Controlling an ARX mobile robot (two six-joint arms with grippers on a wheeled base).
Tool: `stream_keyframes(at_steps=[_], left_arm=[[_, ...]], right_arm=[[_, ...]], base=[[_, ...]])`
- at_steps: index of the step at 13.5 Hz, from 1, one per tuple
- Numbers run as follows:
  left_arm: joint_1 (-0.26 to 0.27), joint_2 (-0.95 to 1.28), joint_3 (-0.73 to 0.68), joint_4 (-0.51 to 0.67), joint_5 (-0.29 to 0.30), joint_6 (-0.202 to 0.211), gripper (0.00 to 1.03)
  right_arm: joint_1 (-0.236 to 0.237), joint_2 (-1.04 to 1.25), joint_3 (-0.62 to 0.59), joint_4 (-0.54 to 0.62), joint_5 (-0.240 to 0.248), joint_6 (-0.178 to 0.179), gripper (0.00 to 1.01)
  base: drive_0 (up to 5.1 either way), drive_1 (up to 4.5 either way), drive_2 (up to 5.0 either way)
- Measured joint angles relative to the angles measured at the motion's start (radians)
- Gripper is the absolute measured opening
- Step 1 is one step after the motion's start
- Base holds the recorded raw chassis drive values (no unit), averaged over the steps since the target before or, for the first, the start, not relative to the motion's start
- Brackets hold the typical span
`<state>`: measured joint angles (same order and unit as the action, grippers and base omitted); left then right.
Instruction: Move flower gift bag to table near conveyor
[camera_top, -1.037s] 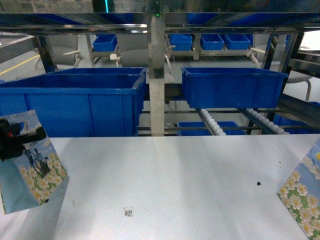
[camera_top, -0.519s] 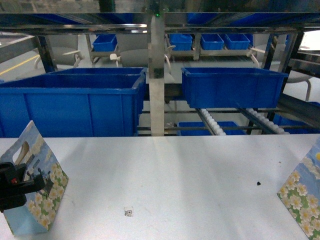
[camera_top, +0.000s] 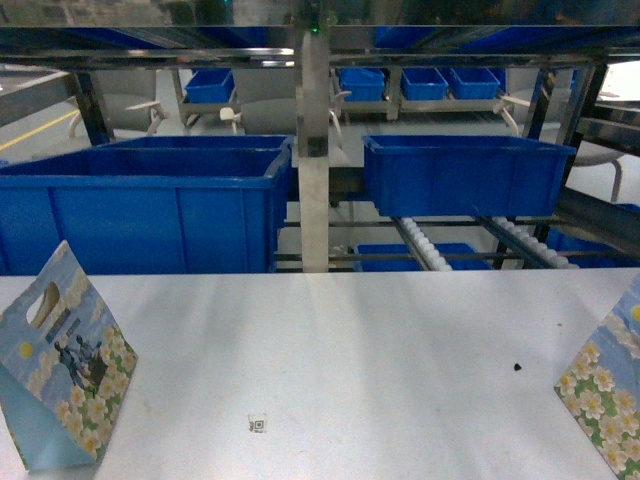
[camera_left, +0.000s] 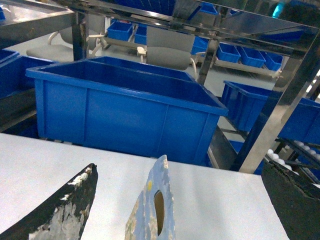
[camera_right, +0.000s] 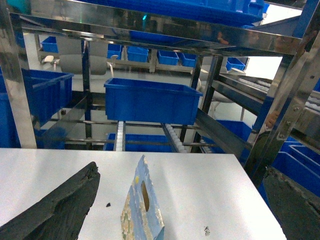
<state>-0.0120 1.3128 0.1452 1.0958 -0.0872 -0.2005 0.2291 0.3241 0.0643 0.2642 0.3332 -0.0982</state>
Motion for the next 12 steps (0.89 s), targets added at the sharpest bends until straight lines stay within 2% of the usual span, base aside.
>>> stream_keyframes(at_steps=[2,4,5,6,7,8,9,10,11,12], left_arm=[[0.032,-0.264,-0.015,-0.241,0.045,0.029,0.98],[0.016,-0.589,-0.002,-0.562,0.044,0.056,0.98],[0.006,-0.689,0.014,-0.642,0.031,0.069,0.98],[0.006,-0.717,0.027,-0.652,0.029,0.08,0.97],[0.013,-0.734,0.008,-0.681,0.082,0.147,0.78],[0.012,-0.784,-0.025,-0.694,0.087,0.175,0.58],[0.012,-0.823,-0.042,-0.707,0.087,0.182,0.42],[0.012,-0.858,-0.061,-0.728,0.085,0.183,0.26],[0.012,-0.896,-0.082,-0.752,0.087,0.183,0.08],[0.012,-0.907,-0.085,-0.759,0.087,0.183,0.02]], right_arm=[[0.0,0.0,0.0,0.0,0.0,0.0,0.98],[0.0,0.0,0.0,0.0,0.0,0.0,0.98],[0.0,0.0,0.0,0.0,0.0,0.0,0.98],[0.0,0.0,0.0,-0.002,-0.001,0.0,0.98],[-0.058,-0.038,-0.008,-0.044,-0.138,0.049,0.8],[-0.095,-0.073,-0.011,-0.063,-0.196,0.073,0.6],[-0.186,-0.105,-0.02,-0.087,-0.303,0.079,0.43],[-0.238,-0.126,-0.036,-0.086,-0.314,0.083,0.27],[-0.227,-0.153,-0.051,-0.096,-0.337,0.084,0.09],[-0.23,-0.183,-0.05,-0.141,-0.336,0.083,0.03]], base=[[0.0,0.0,0.0],[0.0,0.0,0.0],[0.0,0.0,0.0],[0.0,0.0,0.0],[0.0,0.0,0.0],[0.0,0.0,0.0],[0.0,0.0,0.0],[0.0,0.0,0.0],[0.0,0.0,0.0],[0.0,0.0,0.0]])
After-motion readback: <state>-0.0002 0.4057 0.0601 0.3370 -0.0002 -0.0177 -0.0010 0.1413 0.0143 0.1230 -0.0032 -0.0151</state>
